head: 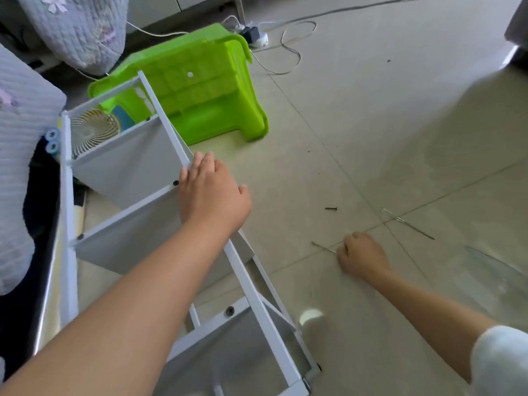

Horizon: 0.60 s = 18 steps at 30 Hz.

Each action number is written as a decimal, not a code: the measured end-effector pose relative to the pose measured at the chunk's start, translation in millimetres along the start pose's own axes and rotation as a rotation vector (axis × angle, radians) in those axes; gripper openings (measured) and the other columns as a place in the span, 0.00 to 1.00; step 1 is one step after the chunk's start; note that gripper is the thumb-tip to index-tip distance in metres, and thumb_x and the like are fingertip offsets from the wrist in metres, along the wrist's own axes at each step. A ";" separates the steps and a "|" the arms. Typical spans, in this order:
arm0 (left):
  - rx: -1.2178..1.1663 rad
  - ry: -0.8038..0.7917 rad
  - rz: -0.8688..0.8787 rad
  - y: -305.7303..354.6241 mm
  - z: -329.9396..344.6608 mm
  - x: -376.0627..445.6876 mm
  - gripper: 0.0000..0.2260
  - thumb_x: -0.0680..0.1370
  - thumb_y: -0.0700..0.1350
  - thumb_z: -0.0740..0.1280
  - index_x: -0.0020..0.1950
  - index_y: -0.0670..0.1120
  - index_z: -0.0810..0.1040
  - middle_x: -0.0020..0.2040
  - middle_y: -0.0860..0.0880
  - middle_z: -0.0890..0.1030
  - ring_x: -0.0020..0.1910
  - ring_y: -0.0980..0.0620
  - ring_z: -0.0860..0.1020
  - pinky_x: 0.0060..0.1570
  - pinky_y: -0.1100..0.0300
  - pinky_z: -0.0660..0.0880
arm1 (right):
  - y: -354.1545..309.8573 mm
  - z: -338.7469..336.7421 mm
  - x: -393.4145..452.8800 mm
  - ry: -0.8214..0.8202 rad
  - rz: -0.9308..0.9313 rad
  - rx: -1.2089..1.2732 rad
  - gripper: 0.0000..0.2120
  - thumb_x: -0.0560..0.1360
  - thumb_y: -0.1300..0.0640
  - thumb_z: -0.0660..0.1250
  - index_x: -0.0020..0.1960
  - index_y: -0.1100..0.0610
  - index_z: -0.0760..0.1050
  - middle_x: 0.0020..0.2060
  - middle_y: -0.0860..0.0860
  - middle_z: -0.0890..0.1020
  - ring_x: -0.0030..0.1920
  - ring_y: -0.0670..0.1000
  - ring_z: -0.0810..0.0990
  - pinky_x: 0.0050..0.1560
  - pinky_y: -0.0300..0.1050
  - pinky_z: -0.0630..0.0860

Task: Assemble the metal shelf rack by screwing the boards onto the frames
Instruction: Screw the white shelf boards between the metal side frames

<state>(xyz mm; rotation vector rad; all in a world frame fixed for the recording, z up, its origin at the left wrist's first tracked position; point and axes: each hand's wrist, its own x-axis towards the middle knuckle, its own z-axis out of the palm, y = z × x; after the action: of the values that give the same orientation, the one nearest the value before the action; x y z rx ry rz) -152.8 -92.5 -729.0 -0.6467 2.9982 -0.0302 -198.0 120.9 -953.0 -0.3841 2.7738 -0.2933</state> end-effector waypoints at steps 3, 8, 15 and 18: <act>0.008 -0.002 -0.003 -0.4 0.4 1.3 0.26 0.79 0.50 0.58 0.72 0.37 0.60 0.76 0.44 0.55 0.76 0.48 0.49 0.74 0.53 0.46 | -4.1 -11.4 31.5 0.028 -0.046 -0.018 0.12 0.78 0.59 0.54 0.58 0.63 0.70 0.59 0.59 0.72 0.60 0.58 0.70 0.54 0.49 0.70; -0.008 0.008 -0.005 -0.6 0.0 2.1 0.24 0.79 0.49 0.58 0.71 0.38 0.62 0.75 0.44 0.57 0.76 0.48 0.50 0.74 0.53 0.47 | -15.2 -16.7 74.3 -0.001 -0.097 -0.116 0.19 0.77 0.65 0.53 0.67 0.62 0.60 0.64 0.58 0.67 0.63 0.59 0.68 0.56 0.51 0.70; -0.035 0.034 -0.010 0.9 -1.1 -0.9 0.21 0.79 0.49 0.57 0.69 0.40 0.64 0.74 0.44 0.60 0.75 0.48 0.51 0.73 0.53 0.47 | -15.9 7.8 54.0 0.042 -0.063 -0.265 0.12 0.77 0.63 0.53 0.58 0.61 0.70 0.57 0.57 0.73 0.59 0.58 0.72 0.53 0.48 0.71; -0.032 0.079 -0.006 4.5 -1.7 -2.9 0.18 0.79 0.49 0.56 0.66 0.41 0.67 0.71 0.45 0.64 0.75 0.48 0.54 0.72 0.50 0.50 | -18.8 6.2 37.0 -0.020 -0.051 -0.178 0.11 0.77 0.64 0.53 0.58 0.61 0.69 0.58 0.57 0.72 0.59 0.58 0.72 0.53 0.49 0.71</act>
<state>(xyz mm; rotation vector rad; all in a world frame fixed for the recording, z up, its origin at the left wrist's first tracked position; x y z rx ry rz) -152.2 -87.2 -727.2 -0.6729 3.0790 -0.0085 -225.3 91.2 -964.8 -0.4992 2.7820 -0.0533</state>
